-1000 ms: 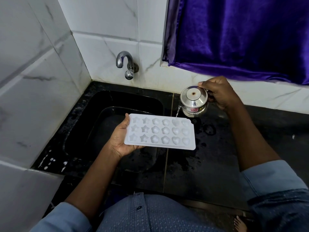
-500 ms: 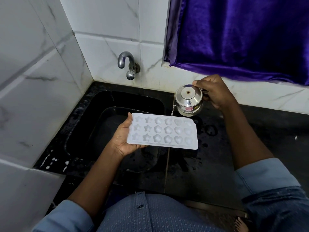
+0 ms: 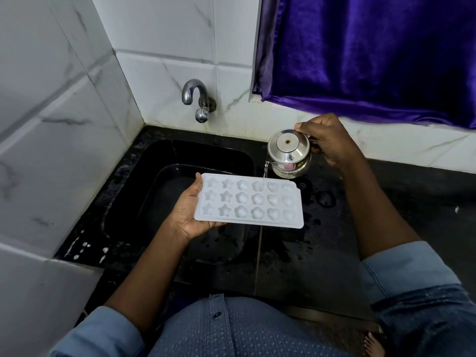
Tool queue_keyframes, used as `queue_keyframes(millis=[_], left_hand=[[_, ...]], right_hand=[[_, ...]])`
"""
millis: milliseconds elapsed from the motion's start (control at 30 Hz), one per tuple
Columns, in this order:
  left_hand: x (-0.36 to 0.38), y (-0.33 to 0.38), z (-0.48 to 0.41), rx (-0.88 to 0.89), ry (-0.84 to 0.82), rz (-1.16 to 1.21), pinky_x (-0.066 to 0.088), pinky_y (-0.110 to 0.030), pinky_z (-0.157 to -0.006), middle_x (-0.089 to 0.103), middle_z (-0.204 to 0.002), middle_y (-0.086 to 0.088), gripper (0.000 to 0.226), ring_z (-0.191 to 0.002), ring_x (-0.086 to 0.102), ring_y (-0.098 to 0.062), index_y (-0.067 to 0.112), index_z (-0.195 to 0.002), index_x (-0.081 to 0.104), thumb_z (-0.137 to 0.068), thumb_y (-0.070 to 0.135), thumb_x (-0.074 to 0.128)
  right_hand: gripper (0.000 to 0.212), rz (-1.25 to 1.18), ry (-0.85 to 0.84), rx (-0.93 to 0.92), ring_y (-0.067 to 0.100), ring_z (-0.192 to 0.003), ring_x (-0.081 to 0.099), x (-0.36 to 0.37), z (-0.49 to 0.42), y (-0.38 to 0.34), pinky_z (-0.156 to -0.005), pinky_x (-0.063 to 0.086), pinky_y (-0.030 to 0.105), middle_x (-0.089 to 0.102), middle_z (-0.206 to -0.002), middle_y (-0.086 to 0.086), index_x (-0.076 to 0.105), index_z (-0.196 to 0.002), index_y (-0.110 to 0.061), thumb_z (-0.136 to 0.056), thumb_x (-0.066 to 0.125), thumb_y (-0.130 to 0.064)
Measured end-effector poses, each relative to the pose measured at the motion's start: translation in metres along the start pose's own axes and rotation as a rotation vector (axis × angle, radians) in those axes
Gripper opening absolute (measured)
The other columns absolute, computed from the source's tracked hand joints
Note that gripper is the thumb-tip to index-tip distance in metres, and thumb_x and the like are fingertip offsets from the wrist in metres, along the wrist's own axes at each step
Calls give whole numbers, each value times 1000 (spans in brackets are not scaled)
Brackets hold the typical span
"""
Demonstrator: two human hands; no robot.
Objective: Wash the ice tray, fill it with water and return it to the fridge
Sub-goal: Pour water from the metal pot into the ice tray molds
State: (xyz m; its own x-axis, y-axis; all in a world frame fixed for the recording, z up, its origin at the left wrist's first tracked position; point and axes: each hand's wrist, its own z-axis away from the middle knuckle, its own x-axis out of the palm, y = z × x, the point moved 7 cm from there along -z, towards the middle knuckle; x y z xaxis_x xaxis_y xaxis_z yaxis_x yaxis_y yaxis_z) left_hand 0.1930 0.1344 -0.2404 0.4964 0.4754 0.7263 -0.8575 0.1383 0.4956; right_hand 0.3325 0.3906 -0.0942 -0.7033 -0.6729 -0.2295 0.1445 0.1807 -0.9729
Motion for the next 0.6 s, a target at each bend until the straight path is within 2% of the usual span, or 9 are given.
queue_keyframes(millis=[67, 167, 200, 267, 300, 367, 433, 533, 600], left_hand=[[0, -1, 0, -5, -5, 4, 59, -63, -92, 63, -145, -21, 78, -127, 66, -43, 10, -144, 61, -102, 72, 39], [0, -2, 0, -13, -9, 15, 56, -64, -99, 61, -148, -21, 80, -132, 62, -43, 11, -147, 58, -100, 73, 40], [-1, -1, -1, -13, -7, 12, 55, -64, -100, 61, -148, -21, 81, -133, 61, -43, 11, -148, 58, -100, 74, 40], [-1, -1, -1, -14, -1, 11, 55, -63, -101, 60, -148, -21, 81, -134, 60, -43, 11, -149, 57, -100, 74, 41], [-1, -2, -1, -16, 1, 14, 55, -62, -102, 60, -148, -21, 81, -134, 60, -43, 11, -149, 56, -100, 74, 41], [0, -3, -1, -19, 1, 19, 55, -62, -101, 61, -148, -21, 81, -133, 61, -42, 11, -149, 57, -100, 74, 40], [0, -4, -1, -17, -1, 18, 56, -63, -100, 61, -147, -22, 82, -132, 62, -43, 11, -149, 56, -100, 74, 40], [-1, -3, -1, -11, 5, 7, 57, -61, -99, 61, -147, -21, 82, -131, 63, -42, 11, -150, 56, -100, 75, 39], [0, -3, -1, -11, 5, 2, 57, -61, -99, 62, -147, -21, 82, -131, 63, -42, 11, -149, 56, -100, 75, 39]], right_hand=[[50, 14, 11, 1, 14, -48, 29, 0, 1, -1, -50, 21, 30, 39, -52, 1, 55, -79, 23, -91, 72, -23], [34, 18, 8, 3, 14, -48, 28, 3, 2, -1, -53, 16, 36, 39, -51, 0, 70, -60, -9, -91, 72, -22], [35, 14, 3, 3, 14, -48, 27, 4, 1, -1, -53, 15, 37, 39, -50, -1, 70, -59, -13, -92, 72, -22], [32, 8, 0, 4, 13, -47, 27, 4, 1, -2, -51, 17, 32, 39, -49, -3, 69, -62, -10, -91, 72, -23], [33, 6, -1, 2, 13, -46, 27, 4, 1, -2, -49, 19, 30, 38, -49, -3, 69, -67, -1, -90, 72, -24], [42, 8, -4, -2, 13, -46, 28, 4, 0, -2, -48, 20, 28, 38, -50, -2, 65, -77, 13, -88, 73, -26], [48, 9, -10, -4, 12, -46, 28, 5, 1, -3, -47, 21, 28, 38, -49, -3, 60, -81, 20, -89, 73, -26], [48, 9, -8, -6, 11, -45, 28, 7, 2, -4, -47, 20, 28, 38, -47, -5, 58, -82, 23, -91, 72, -22], [35, 27, -2, 3, 9, -44, 29, 9, 3, -6, -47, 21, 26, 40, -47, -6, 69, -72, 9, -94, 70, -19]])
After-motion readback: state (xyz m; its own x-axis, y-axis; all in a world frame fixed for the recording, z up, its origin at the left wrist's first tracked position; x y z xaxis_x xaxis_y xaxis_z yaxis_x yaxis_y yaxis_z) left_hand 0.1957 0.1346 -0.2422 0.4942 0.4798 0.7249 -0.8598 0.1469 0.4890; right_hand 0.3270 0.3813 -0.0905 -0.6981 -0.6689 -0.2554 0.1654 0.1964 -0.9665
